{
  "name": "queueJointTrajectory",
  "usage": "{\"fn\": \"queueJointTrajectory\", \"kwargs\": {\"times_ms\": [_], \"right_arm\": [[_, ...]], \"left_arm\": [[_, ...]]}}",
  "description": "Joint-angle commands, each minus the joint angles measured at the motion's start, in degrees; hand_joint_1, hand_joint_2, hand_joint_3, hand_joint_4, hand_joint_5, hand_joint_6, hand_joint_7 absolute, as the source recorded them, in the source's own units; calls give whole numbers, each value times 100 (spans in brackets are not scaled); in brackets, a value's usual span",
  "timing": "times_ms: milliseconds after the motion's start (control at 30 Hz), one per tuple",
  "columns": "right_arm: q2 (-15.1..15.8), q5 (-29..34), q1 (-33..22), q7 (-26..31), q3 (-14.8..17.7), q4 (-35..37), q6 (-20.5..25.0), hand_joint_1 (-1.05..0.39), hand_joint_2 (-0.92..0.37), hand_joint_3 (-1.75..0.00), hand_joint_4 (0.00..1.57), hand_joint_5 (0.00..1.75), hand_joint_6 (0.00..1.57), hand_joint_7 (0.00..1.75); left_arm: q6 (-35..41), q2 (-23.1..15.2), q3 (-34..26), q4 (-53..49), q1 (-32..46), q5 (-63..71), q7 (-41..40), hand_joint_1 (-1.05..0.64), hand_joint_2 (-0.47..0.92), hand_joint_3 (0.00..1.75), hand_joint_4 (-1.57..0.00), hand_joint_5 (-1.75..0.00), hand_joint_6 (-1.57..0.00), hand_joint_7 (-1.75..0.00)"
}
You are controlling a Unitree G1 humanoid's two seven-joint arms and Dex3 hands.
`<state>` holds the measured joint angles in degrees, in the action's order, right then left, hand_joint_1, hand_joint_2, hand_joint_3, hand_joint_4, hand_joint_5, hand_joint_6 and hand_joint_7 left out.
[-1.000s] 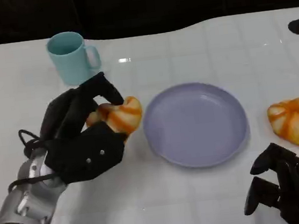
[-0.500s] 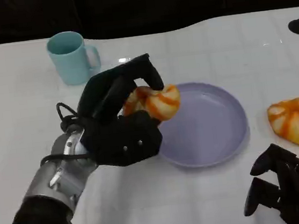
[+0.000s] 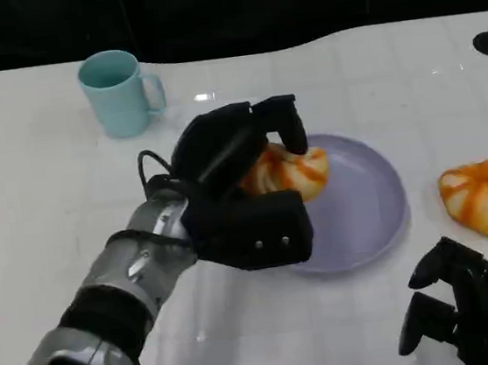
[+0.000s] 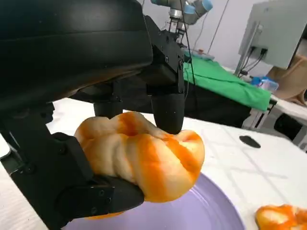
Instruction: Grasp the bread from the table and place it into the plate.
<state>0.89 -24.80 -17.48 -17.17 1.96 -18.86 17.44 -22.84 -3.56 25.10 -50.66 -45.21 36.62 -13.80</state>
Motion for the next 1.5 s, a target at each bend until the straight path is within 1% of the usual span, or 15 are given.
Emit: {"fn": "queueJointTrajectory", "kwargs": {"times_ms": [33, 533, 567, 633, 667, 700, 733, 767, 833, 1033, 1067, 1100, 1200, 1333, 1500], "right_arm": [[64, -62, -23, -34, 41, -12, -34, -51, -92, -41, 63, 175, 43, 164], [84, -52, -68, -45, 31, -71, -17, -50, -92, -42, 62, 175, 42, 164], [84, -57, -68, -46, 33, -76, -13, -50, -92, -42, 62, 175, 42, 164], [84, -61, -69, -45, 33, -81, -10, -50, -92, -42, 62, 175, 43, 164], [77, -59, -71, -39, 34, -81, -17, -50, -92, -42, 62, 175, 43, 164], [72, -58, -73, -34, 35, -82, -21, -50, -92, -42, 62, 175, 43, 165], [77, -48, -74, -28, 34, -89, -19, -50, -92, -42, 62, 175, 43, 165], [81, -41, -75, -25, 33, -94, -17, -50, -92, -42, 62, 175, 43, 165], [87, -35, -75, -23, 31, -101, -12, -50, -92, -42, 62, 175, 43, 165], [91, -48, -71, -39, 40, -86, -18, -51, -92, -42, 62, 175, 42, 166], [97, -55, -64, -50, 46, -73, -19, -50, -92, -42, 62, 175, 42, 166], [101, -60, -58, -58, 50, -64, -19, -50, -92, -42, 62, 175, 42, 165], [87, -54, -48, -61, 51, -40, -63, -50, -92, -42, 62, 175, 43, 165], [79, -65, -49, -46, 55, -50, -45, -50, -92, -42, 63, 175, 44, 165], [102, -97, -38, -89, 94, -28, -65, -50, -92, -42, 63, 175, 43, 164]], "left_arm": [[67, 147, 76, -294, -312, 26, -114, -12, 43, 122, -89, -175, -68, -175], [-30, 557, 196, -1074, -627, -62, -169, -14, 45, 117, -89, -175, -65, -175], [-42, 559, 180, -1078, -632, -106, -89, -15, 46, 112, -87, -175, -65, -155], [-53, 560, 170, -1080, -639, -152, -16, -16, 47, 109, -85, -175, -65, -143], [-82, 542, 186, -1110, -665, -171, 119, -19, 51, 101, -79, -167, -61, -130], [-105, 529, 198, -1133, -685, -188, 224, -23, 67, 74, -69, -146, -61, -91], [-162, 500, 238, -1150, -701, -161, 299, -25, 79, 52, -64, -135, -65, -62], [-204, 481, 264, -1162, -711, -139, 344, -36, 87, 36, -52, -106, -51, -32], [-247, 465, 284, -1171, -718, -113, 362, -42, 91, 28, -46, -88, -44, -16], [-155, 418, 398, -1142, -759, -22, 483, -44, 92, 25, -45, -80, -42, -10], [16, 374, 519, -1096, -801, 106, 644, -58, 92, 32, -23, -60, -29, -9], [145, 343, 604, -1054, -828, 195, 764, -75, 92, 42, -9, -33, -17, -7], [386, 255, 687, -896, -837, 264, 1091, -92, 92, 52, -1, -8, -8, -4], [501, 208, 705, -736, -796, 237, 1238, -97, 92, 55, -1, -5, -7, -4], [487, 53, 587, -448, -652, 45, 1521, -94, 92, 53, -5, -7, -12, -5]]}}
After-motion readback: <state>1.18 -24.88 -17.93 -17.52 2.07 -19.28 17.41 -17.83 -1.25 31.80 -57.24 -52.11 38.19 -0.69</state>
